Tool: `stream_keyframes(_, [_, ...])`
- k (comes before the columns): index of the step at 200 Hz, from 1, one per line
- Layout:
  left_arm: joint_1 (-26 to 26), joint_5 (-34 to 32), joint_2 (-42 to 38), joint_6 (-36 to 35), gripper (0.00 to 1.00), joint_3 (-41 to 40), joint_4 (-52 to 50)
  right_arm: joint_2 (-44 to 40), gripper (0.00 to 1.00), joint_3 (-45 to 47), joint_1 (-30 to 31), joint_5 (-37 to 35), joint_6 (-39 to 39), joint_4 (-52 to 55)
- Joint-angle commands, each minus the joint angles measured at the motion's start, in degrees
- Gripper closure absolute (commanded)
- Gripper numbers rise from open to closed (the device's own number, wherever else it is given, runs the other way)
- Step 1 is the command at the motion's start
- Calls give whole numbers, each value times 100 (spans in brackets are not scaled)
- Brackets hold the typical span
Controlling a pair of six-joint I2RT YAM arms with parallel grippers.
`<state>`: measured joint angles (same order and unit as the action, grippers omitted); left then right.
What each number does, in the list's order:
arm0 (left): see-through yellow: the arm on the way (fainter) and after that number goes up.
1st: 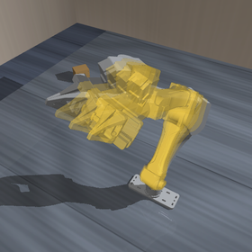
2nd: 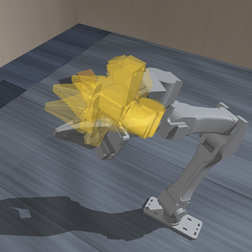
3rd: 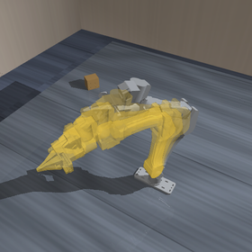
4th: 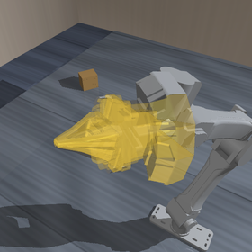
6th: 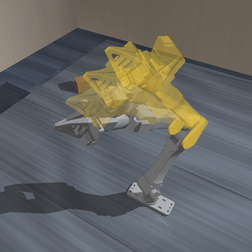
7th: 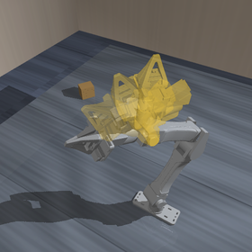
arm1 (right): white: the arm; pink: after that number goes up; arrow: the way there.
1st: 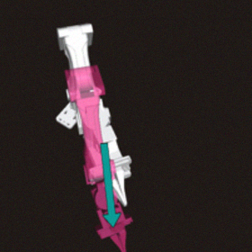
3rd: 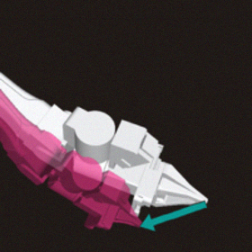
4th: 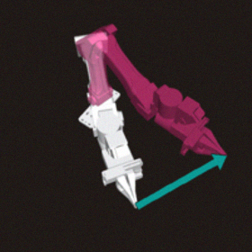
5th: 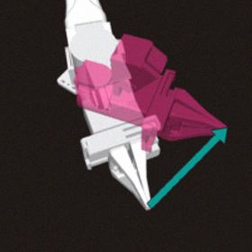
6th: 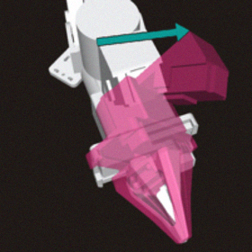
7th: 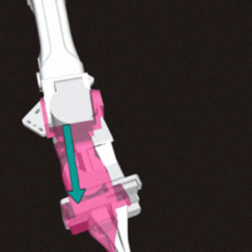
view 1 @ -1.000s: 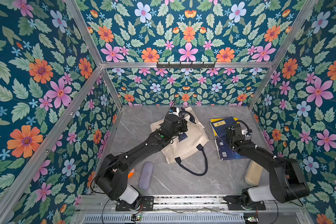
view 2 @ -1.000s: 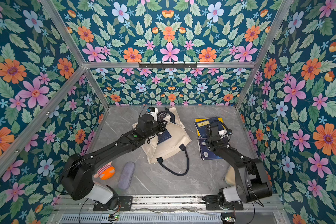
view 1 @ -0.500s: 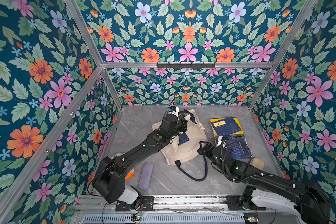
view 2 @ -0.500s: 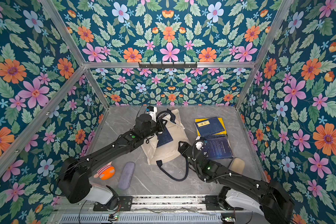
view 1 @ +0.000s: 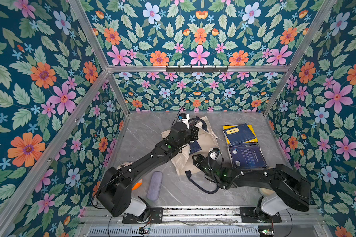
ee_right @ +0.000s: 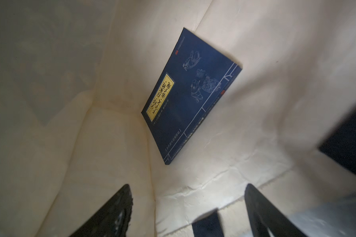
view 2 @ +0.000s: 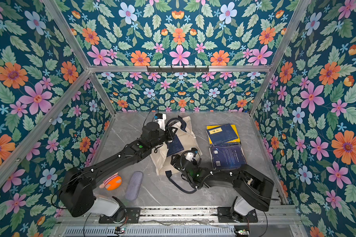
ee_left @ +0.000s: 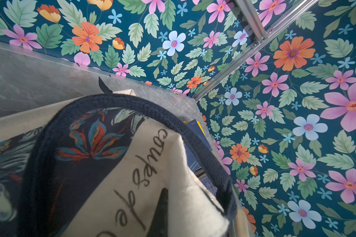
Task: Take out the books from the canvas bag
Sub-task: Place the book on the book, then pick up the book from the canvas bag.
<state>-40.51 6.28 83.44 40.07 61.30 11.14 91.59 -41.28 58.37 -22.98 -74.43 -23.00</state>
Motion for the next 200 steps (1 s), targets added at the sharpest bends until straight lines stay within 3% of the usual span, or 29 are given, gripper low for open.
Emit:
stream_keyframes(1, [8, 142, -46, -17, 100, -12, 527, 555, 15, -313, 13, -112, -123, -516])
stream_keyframes(74, [8, 325, -161, 62, 100, -109, 727, 2027, 16, -962, -331, 149, -519, -1215])
stream_keyframes(144, [-14, 396, -249, 141, 100, -205, 899, 2638, 26, -1383, -656, 478, -705, -1908])
stream_keyframes(200, [-27, 434, -240, 188, 100, -258, 985, 2773, 27, -1635, -697, 216, -722, -1873])
